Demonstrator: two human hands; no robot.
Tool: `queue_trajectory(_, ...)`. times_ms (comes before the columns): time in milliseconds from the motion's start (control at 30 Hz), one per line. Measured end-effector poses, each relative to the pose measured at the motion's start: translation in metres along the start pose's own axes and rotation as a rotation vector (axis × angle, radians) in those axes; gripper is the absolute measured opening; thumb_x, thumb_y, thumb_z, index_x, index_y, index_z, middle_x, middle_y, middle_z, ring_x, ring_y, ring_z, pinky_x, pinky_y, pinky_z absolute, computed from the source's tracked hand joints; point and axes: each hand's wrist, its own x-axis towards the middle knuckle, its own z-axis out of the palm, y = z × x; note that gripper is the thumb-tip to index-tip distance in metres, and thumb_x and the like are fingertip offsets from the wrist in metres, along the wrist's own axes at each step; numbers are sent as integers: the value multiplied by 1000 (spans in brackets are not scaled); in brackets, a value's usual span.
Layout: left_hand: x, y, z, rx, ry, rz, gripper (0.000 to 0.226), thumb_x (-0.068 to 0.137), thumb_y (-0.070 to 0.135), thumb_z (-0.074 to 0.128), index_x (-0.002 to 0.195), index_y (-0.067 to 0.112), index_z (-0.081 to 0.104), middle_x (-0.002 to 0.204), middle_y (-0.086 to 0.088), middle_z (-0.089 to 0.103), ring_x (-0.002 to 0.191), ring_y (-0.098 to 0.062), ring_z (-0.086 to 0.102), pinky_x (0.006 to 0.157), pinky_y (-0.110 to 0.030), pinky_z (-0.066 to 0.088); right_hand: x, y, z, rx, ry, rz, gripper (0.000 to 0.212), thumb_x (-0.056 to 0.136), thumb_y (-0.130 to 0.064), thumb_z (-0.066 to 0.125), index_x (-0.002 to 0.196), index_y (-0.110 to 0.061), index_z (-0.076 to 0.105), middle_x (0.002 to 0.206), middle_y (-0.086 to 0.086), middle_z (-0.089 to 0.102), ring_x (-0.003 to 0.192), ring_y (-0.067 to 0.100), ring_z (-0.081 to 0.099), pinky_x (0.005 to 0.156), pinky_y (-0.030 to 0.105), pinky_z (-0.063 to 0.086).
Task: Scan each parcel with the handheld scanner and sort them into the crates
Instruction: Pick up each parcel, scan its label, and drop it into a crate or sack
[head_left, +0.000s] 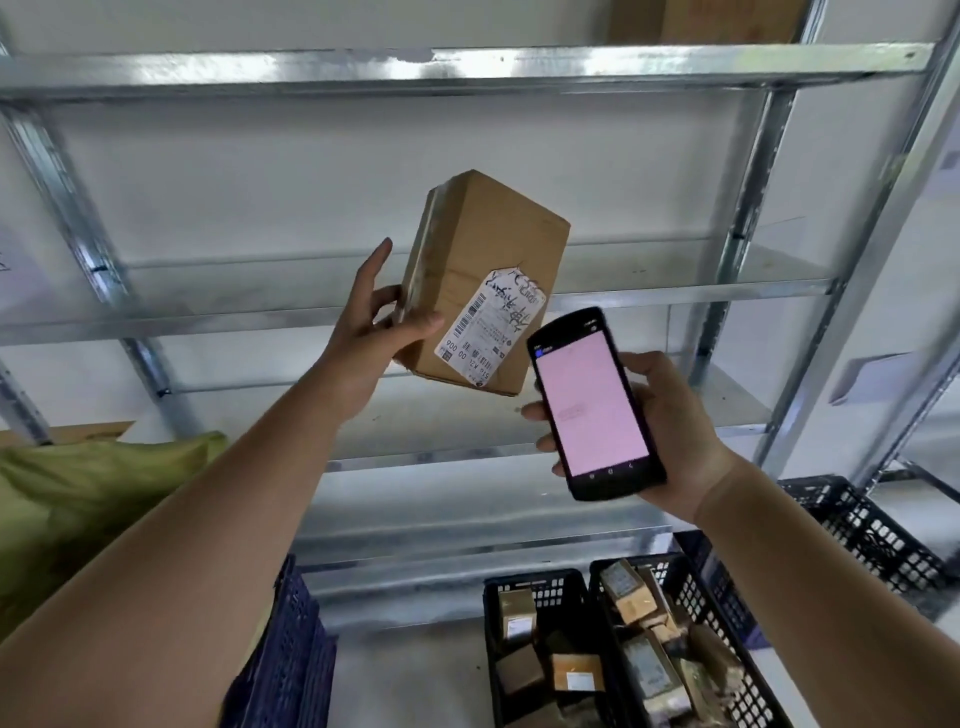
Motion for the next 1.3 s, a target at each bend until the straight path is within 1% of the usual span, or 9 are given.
queue_trajectory(133,6,11,4,35,-34,12,107,72,27,91,158,54,32,143,-7,58,127,-24,62,65,-29,59,-12,10,6,-70,-27,86,64,104,-47,32,137,-5,66,119,30,71,85,38,69,78,45,57)
queue_trajectory(267,8,14,8,68,-60,6,106,74,30,93,155,58,32,144,-3,57,128,-20,61,74,-31,61,-26,13,9,-119,-56,134,65,105,-47,29,137,-5,66,122,29,72,88,37,69,78,44,59)
queue_trajectory(367,7,15,12,87,-69,10,100,83,22,87,158,53,30,143,-4,56,121,-15,63,66,-25,59,-33,13,10,-133,-89,164,64,105,-48,30,136,-6,67,124,29,71,88,38,69,78,43,59)
queue_trajectory(500,7,15,17,115,-83,-2,107,71,38,88,157,56,29,147,-2,54,127,-22,60,68,-23,58,-40,12,9,-164,-131,188,62,106,-50,31,140,-10,65,129,31,69,95,40,69,81,43,59)
queue_trajectory(633,9,13,19,115,-92,4,106,69,39,89,156,58,30,146,-1,55,129,-22,59,70,-24,58,-41,12,9,-197,-165,233,64,106,-51,29,138,-9,66,132,32,68,99,41,68,82,44,58)
queue_trajectory(700,10,11,19,116,-87,4,106,69,38,89,155,58,31,146,0,55,129,-22,59,76,-27,58,-40,11,7,-204,-173,243,65,106,-52,28,139,-10,66,133,31,68,101,41,68,85,45,57)
queue_trajectory(833,12,7,14,131,-70,5,107,67,41,91,154,59,31,152,-1,52,136,-26,54,102,-48,56,-35,10,2,-196,-194,251,65,106,-53,29,140,-12,65,134,30,67,103,41,68,88,46,57)
queue_trajectory(1033,12,3,7,153,-71,6,106,66,44,94,150,62,32,152,1,52,138,-24,54,108,-51,53,-25,11,-2,-161,-291,302,67,103,-55,33,141,-10,64,138,30,65,105,41,68,88,45,57)
queue_trajectory(1300,11,-1,4,147,-60,3,107,69,34,90,157,54,31,148,5,53,128,-9,56,90,-32,55,-21,6,-4,-105,-354,321,69,104,-52,30,138,-4,65,132,31,65,99,39,70,84,45,60)
